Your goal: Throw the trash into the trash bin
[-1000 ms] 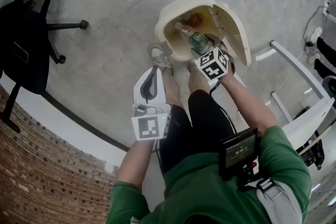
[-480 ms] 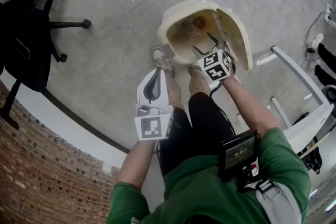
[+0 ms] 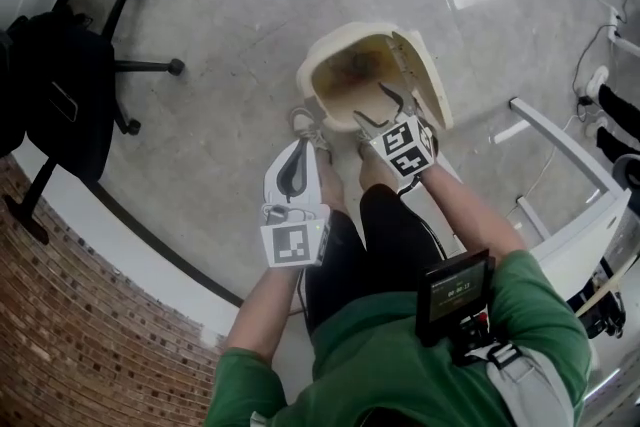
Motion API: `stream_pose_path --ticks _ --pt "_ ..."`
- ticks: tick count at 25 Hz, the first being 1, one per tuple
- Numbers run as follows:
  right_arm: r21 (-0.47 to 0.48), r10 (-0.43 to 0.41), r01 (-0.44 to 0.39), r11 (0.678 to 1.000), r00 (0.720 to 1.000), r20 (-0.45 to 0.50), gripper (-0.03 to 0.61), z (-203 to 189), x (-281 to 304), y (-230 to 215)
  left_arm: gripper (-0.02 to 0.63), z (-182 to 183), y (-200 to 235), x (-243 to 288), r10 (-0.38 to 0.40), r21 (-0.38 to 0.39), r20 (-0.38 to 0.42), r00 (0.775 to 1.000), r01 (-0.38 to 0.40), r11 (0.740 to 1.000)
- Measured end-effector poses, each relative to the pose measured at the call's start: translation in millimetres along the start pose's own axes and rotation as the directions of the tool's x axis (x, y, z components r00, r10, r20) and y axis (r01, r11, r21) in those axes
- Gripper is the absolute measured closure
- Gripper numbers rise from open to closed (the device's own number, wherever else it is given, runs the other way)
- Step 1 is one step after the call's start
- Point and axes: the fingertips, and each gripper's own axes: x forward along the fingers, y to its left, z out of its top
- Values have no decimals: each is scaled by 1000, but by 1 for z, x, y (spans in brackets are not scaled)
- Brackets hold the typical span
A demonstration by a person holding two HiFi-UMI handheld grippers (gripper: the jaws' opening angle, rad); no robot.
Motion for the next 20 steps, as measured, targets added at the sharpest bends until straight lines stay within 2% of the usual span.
stream_pose_path --ticks 3,11,15,20 --pt "-2 8 -8 1000 1000 24 267 11 -35 11 606 19 -12 -13 -9 20 8 1000 9 1000" --pt "16 -48 46 999 981 188 442 71 -128 14 606 90 -38 -37 -54 96 98 994 44 994" --pt "83 -46 22 996 950 309 481 105 -181 25 606 121 -58 -55 -94 138 122 988 77 987" --pt "90 -65 30 996 906 419 529 141 -241 36 606 153 -75 -75 -131 174 157 979 103 979"
